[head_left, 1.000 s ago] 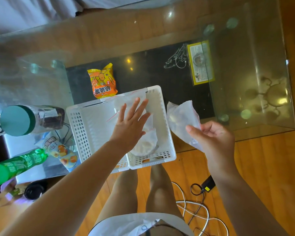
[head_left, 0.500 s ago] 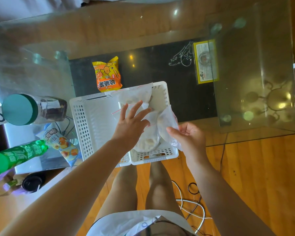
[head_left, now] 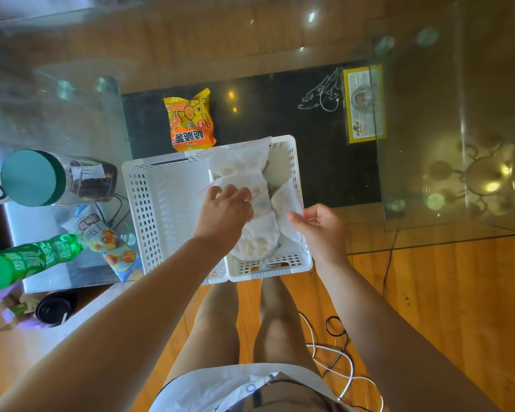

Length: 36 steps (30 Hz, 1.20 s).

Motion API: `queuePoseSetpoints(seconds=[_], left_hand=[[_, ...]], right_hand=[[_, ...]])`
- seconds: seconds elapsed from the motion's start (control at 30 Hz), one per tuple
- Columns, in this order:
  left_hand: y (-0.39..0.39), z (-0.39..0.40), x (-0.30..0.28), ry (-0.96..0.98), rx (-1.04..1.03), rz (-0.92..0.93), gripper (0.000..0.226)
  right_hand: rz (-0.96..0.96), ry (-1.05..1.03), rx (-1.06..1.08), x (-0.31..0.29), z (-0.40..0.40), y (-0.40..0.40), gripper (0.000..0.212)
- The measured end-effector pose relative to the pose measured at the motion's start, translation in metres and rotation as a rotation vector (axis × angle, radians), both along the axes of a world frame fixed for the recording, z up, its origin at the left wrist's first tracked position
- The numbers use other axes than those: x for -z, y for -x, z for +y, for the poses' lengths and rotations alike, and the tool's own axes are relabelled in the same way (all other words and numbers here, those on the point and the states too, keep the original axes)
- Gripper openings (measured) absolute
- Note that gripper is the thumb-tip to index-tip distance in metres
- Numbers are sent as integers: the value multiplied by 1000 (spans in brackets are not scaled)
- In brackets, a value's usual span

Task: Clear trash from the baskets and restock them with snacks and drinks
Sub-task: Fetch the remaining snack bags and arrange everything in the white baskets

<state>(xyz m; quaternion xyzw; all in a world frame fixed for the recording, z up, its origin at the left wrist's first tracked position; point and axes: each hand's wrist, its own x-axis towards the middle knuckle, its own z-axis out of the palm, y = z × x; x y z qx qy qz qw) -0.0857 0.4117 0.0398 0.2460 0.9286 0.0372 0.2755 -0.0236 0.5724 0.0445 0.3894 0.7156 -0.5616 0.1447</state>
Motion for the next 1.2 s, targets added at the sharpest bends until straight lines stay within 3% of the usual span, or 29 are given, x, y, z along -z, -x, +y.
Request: queuePoseSetpoints(seconds=[0.17, 0.4, 0.57, 0.8, 1.03, 1.2], left_hand=[[-2, -5, -1, -25, -22, -21, 20], [-7, -7, -6, -85, -74, -29, 20], [-11, -17, -14, -159, -188, -57, 25], [-24, -54, -38, -263, -526, -39, 27], [-59, -116, -38, -404, -1042, -23, 26], [-87, -161, -29, -433, -1295, -36, 25]], right_hand=[[-66, -7, -10, 10, 6, 1, 23], [-129, 21, 133, 22, 27, -2, 16], [-120, -22, 72, 26, 30, -2, 16], [-23, -69, -59, 8, 20, 13, 24], [241, -424, -469, -30, -27, 45, 42], [323, -353, -667, -49, -93, 68, 34]])
